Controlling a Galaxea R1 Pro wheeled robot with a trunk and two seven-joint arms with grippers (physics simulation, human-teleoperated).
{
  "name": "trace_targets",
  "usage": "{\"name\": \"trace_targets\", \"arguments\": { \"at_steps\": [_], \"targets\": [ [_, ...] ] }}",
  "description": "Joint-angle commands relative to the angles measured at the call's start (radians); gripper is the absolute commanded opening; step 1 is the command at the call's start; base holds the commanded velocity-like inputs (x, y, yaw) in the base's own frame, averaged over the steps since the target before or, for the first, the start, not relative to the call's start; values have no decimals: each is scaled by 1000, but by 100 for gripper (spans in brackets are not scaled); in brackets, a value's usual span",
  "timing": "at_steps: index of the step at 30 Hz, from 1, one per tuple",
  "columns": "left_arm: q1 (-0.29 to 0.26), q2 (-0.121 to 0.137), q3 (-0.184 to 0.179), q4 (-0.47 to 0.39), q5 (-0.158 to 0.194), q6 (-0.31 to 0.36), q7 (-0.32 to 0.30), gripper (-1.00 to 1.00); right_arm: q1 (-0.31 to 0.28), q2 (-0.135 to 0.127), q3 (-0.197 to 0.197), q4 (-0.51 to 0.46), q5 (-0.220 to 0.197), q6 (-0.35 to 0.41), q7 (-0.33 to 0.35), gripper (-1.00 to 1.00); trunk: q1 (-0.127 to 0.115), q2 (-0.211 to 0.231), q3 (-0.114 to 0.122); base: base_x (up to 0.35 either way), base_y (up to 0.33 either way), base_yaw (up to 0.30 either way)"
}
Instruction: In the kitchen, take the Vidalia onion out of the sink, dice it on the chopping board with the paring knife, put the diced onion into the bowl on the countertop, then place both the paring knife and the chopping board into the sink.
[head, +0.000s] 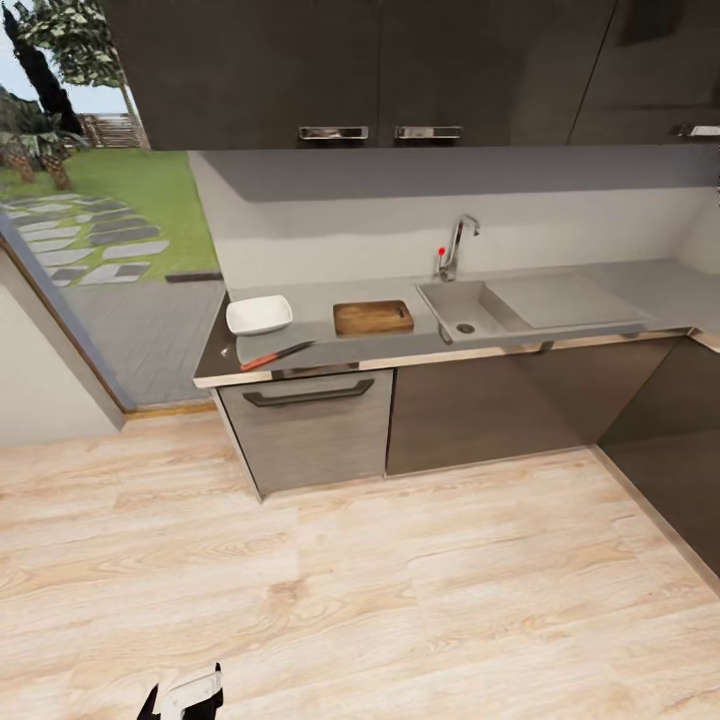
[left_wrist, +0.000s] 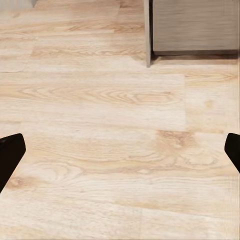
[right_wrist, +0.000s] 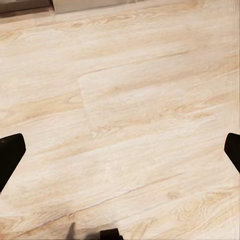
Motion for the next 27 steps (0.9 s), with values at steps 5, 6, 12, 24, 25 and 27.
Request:
{"name": "trace_targets", "arguments": {
  "at_steps": [5,6,12,24,25,27],
  "targets": [
    [-2,-3,-5,4,8,-6,-2,100,0,-2,7,14,-6,-24,-10,100,1,-2,6,0,0,0],
    [-2,-3,-5,4,8,-6,-2,100,0,-2,7,14,-6,-25,-10,100,1,-2,8,0,0,0],
    [-2,-4,-5,4,8,-6,-2,100,0,-2,7,19,-6,-27,-11,100,1,-2,17,0,0,0],
    [-2,-4,-5,4,8,-6,-2,100,0,-2,5,32,-6,-28,-11,100,1,-2,36,0,0,0],
    [-2,-4,-5,4,8,-6,-2,100,0,-2,5,33,-6,-28,-11,100,1,-2,38,0,0,0],
    [-2,-4,-5,4,8,-6,-2,100,0,-2,5,33,-6,-28,-11,100,1,-2,41,0,0,0]
  ]
}}
